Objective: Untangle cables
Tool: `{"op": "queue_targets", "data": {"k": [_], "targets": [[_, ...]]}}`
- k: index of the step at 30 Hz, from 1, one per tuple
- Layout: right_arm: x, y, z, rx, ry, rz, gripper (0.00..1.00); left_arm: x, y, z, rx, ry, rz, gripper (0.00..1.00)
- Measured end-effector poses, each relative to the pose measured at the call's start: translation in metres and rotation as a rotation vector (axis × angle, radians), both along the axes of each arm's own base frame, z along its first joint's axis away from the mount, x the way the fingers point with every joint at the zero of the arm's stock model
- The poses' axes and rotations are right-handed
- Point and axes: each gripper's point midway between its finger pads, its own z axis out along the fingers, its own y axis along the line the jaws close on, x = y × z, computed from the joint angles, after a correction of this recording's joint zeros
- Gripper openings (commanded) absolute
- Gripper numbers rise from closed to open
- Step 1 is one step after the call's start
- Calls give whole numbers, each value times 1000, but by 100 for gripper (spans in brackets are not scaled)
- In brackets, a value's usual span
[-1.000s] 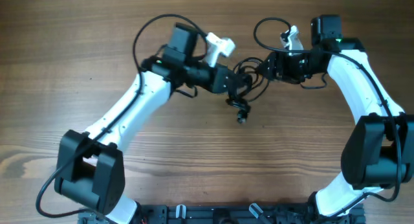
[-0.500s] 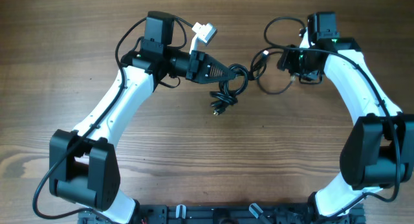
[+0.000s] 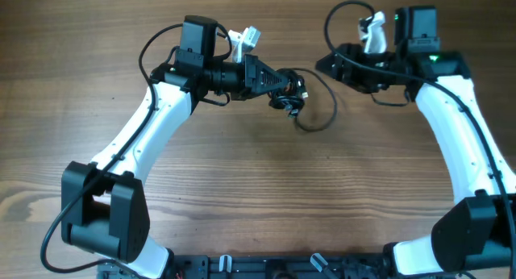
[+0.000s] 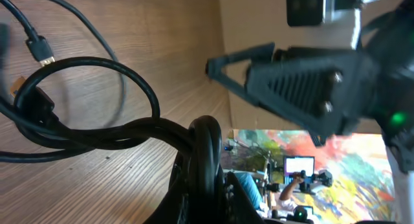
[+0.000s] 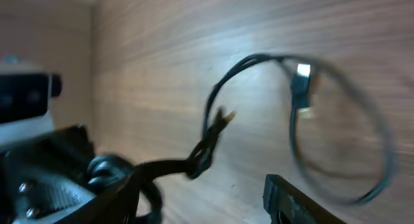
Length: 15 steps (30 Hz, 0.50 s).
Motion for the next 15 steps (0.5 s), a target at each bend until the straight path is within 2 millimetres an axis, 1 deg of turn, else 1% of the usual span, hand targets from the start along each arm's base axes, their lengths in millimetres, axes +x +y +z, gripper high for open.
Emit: {"op": "queue_targets", "data": {"k": [2,4,7,9,11,13,15], "targets": [[-8,20,-1,19,13,56,59,1,0,-1,6,1,7,4],[-12,35,-14,27,58,88,57,2,1,-1,9,-1,11,4],[-8,41,-28,48,110,82,53,6,4,-6,37,-5,37,4],[-4,41,-37,61,139,73,53,8,6,-8,49,-22,43,4],[0,46,-53,88,183,80,51,8,6,-6,43,-45,31,4],[7,51,-55,126,177,85,46,8,6,-6,42,-62,23,4],[8,53,-52,143,174,84,45,7,5,-5,37,-64,16,4]]}}
